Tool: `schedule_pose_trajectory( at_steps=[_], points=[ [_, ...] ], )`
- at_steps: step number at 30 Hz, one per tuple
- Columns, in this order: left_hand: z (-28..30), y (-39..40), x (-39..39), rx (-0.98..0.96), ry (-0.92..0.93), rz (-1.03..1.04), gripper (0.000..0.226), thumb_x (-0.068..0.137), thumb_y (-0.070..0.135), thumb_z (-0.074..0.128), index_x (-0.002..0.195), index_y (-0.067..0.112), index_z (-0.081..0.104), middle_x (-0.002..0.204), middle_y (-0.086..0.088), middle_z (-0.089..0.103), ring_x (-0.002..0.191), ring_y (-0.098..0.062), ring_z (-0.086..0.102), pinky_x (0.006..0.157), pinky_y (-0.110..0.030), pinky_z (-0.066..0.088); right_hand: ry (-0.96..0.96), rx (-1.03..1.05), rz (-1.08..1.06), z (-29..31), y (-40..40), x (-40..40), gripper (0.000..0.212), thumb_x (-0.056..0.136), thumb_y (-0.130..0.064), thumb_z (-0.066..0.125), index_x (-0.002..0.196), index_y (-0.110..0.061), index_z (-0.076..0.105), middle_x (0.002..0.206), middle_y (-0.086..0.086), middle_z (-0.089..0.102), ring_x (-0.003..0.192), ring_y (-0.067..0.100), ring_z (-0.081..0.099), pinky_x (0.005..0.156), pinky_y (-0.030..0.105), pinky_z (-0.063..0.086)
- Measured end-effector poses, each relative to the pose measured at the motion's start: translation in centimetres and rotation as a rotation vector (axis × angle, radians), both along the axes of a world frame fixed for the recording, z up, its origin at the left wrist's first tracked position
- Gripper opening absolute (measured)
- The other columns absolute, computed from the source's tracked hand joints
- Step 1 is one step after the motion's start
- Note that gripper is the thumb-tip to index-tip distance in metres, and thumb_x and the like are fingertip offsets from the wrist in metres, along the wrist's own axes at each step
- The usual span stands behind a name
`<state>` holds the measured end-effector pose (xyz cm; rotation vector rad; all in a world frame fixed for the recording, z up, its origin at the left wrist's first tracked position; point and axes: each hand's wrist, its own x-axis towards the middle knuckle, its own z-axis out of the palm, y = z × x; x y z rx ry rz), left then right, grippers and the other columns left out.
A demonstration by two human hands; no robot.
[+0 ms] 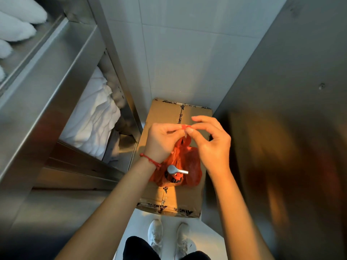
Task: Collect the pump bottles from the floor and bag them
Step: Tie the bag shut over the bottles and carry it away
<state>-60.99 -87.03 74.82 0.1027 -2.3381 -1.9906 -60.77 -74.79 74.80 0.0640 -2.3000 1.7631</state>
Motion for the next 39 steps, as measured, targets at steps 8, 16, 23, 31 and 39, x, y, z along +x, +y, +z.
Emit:
schedule_pose_trajectory(
  at_steps=[8, 16, 23, 31, 39],
  points=[
    [-0.4, 0.8, 0.0, 0.167, -0.089, -0.054, 0.020, 0.080, -0.010, 0.056, 0.100, -0.006, 0.060, 0.070, 0.000, 0.073, 0.052, 0.005, 0.059, 0.054, -0.007, 0.045, -0.191, -0.207, 0.111, -0.7, 0.7, -1.2, 0.011, 0.079, -0.001, 0.064, 0.087, -0.008, 0.069, 0.084, 0.006, 0.068, 0.078, 0.008, 0.064, 0.078, 0.028, 0.051],
    [0.7, 0.5, 0.0, 0.318, -0.243, -0.045, 0.012, 0.082, -0.009, 0.055, 0.089, -0.014, 0.063, 0.053, 0.008, 0.069, 0.051, -0.005, 0.066, 0.048, -0.014, 0.051, -0.503, -0.319, 0.395, -2.2, 1.3, 1.3, 0.022, 0.082, 0.008, 0.053, 0.101, 0.004, 0.064, 0.075, 0.000, 0.073, 0.074, 0.014, 0.066, 0.071, 0.022, 0.051],
    [3.0, -0.2, 0.3, 0.224, -0.170, -0.061, 0.013, 0.082, 0.001, 0.060, 0.077, 0.008, 0.069, 0.066, 0.011, 0.073, 0.066, -0.009, 0.070, 0.058, -0.028, 0.057, -0.503, -0.361, 0.376, 1.2, 0.6, 2.1, 0.012, 0.079, 0.003, 0.061, 0.087, 0.010, 0.067, 0.061, -0.005, 0.073, 0.059, 0.007, 0.068, 0.057, 0.018, 0.054],
    [4.0, -2.0, 3.8, 0.205, -0.130, 0.104, 0.013, 0.083, 0.002, 0.060, 0.087, 0.007, 0.070, 0.069, 0.007, 0.072, 0.069, -0.007, 0.066, 0.067, -0.018, 0.055, -0.565, -0.397, 0.261, 3.8, -0.4, 4.8, 0.012, 0.079, -0.006, 0.064, 0.074, 0.003, 0.070, 0.060, 0.004, 0.072, 0.055, 0.015, 0.066, 0.060, 0.027, 0.056],
    [3.3, -3.2, 13.0, -0.485, 0.121, 0.221, 0.027, 0.085, 0.013, 0.062, 0.111, 0.008, 0.063, 0.114, -0.011, 0.066, 0.106, -0.020, 0.060, 0.095, -0.029, 0.042, -0.579, -0.374, 0.339, 5.5, 0.2, 9.1, 0.016, 0.079, -0.009, 0.065, 0.066, -0.003, 0.073, 0.062, 0.006, 0.073, 0.060, 0.020, 0.068, 0.066, 0.032, 0.058]
  ],
)
